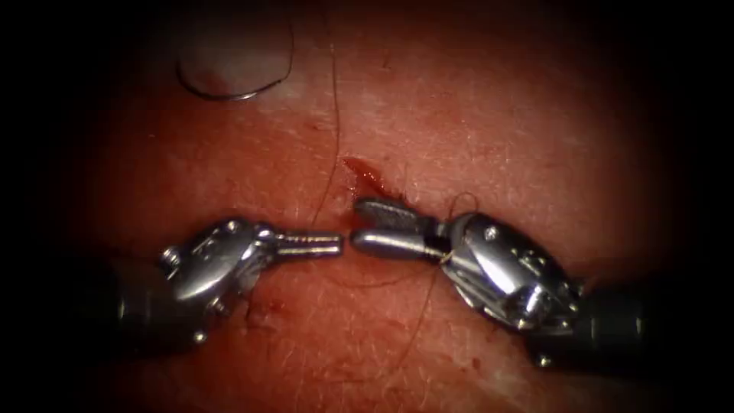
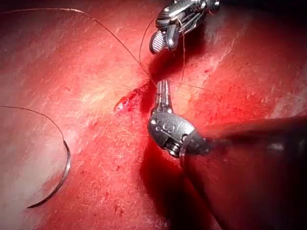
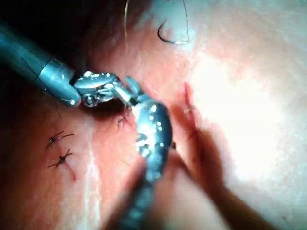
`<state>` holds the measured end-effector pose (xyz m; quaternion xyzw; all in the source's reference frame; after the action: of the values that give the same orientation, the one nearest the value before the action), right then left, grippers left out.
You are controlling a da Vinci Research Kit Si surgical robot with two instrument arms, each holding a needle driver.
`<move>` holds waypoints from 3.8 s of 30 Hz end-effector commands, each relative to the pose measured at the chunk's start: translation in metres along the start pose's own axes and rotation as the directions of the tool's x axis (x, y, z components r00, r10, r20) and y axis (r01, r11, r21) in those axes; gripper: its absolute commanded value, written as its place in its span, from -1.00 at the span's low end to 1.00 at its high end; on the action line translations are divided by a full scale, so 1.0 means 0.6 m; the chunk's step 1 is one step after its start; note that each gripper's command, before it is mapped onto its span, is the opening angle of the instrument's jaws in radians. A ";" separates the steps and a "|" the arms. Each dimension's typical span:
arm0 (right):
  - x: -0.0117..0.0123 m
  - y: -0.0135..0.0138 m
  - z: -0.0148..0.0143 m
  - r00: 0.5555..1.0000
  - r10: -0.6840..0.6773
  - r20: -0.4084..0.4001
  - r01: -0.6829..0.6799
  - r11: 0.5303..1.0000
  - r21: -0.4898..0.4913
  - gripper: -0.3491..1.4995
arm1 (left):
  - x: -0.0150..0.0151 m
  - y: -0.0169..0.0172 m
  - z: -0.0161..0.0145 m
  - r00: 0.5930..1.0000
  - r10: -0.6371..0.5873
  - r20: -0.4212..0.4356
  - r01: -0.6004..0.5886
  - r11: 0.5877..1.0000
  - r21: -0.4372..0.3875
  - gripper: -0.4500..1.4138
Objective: Wound Closure
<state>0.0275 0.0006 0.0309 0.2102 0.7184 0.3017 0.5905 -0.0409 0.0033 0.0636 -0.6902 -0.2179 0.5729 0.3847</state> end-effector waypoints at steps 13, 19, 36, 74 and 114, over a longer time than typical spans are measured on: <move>-0.0022 0.0014 0.0009 0.959 -0.109 0.261 0.044 0.969 0.244 0.00 | -0.0032 -0.0053 0.0027 1.000 0.004 0.021 -0.004 1.000 0.021 -1.00; -0.0024 0.0014 0.0011 0.908 -0.173 0.381 0.022 0.930 0.368 0.00 | -0.0039 -0.0063 0.0043 1.000 0.003 0.029 -0.003 1.000 0.015 -1.00; -0.0118 -0.0032 -0.0007 0.770 -0.346 0.536 -0.027 0.822 0.569 -0.02 | -0.0074 -0.0077 0.0044 0.997 0.001 0.076 -0.002 1.000 0.010 -1.00; -0.0256 -0.0032 -0.0043 0.504 -0.469 0.725 -0.043 0.825 0.564 -1.00 | -0.0083 -0.0060 0.0004 0.996 -0.007 0.091 0.007 1.000 -0.003 -1.00; -0.0069 0.0115 -0.0183 0.867 0.087 0.491 0.036 0.971 -0.237 -1.00 | -0.0120 0.0147 -0.0117 0.991 -0.041 0.124 0.046 0.998 -0.035 -1.00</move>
<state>0.0168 0.0015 0.0394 0.2188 0.4982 0.3291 0.7718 -0.0367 -0.0086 0.0606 -0.6563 -0.2650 0.6021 0.3695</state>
